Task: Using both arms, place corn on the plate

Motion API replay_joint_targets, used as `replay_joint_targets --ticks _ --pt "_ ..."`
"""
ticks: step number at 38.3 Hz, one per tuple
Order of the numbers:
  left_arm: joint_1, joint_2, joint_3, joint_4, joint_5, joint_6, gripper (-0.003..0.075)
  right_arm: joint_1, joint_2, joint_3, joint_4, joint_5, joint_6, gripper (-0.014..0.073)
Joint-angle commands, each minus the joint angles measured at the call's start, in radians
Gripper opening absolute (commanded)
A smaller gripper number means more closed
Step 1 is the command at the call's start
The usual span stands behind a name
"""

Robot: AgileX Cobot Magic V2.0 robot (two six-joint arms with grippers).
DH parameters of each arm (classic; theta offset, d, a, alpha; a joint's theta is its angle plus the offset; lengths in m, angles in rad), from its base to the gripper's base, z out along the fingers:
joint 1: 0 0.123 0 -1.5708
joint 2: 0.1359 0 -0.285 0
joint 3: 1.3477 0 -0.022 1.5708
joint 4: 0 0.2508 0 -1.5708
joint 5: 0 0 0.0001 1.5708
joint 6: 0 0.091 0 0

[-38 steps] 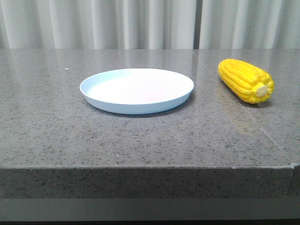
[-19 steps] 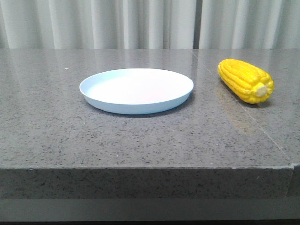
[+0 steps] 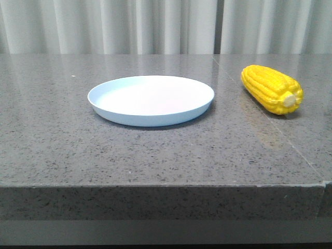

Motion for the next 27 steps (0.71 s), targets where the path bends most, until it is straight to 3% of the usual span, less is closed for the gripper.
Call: replay_joint_targets --ticks 1,6,13,23,27 --pt "-0.001 0.007 -0.026 0.000 -0.071 -0.002 -0.0020 0.046 0.104 -0.115 0.032 0.023 -0.006 0.0647" --pt "-0.001 0.007 -0.026 0.000 -0.071 -0.002 -0.0020 0.117 0.269 -0.219 0.041 0.108 0.001 0.0647" --pt "-0.001 0.007 -0.026 0.000 -0.071 -0.002 -0.0020 0.162 0.462 -0.307 0.053 0.122 0.009 0.0647" --pt "-0.001 0.007 -0.026 0.000 -0.071 -0.002 -0.0020 0.168 0.564 -0.324 0.074 0.115 0.009 0.0643" --pt "-0.001 0.007 -0.026 0.000 -0.071 -0.002 -0.0020 0.168 0.564 -0.324 0.074 0.116 0.009 0.0593"
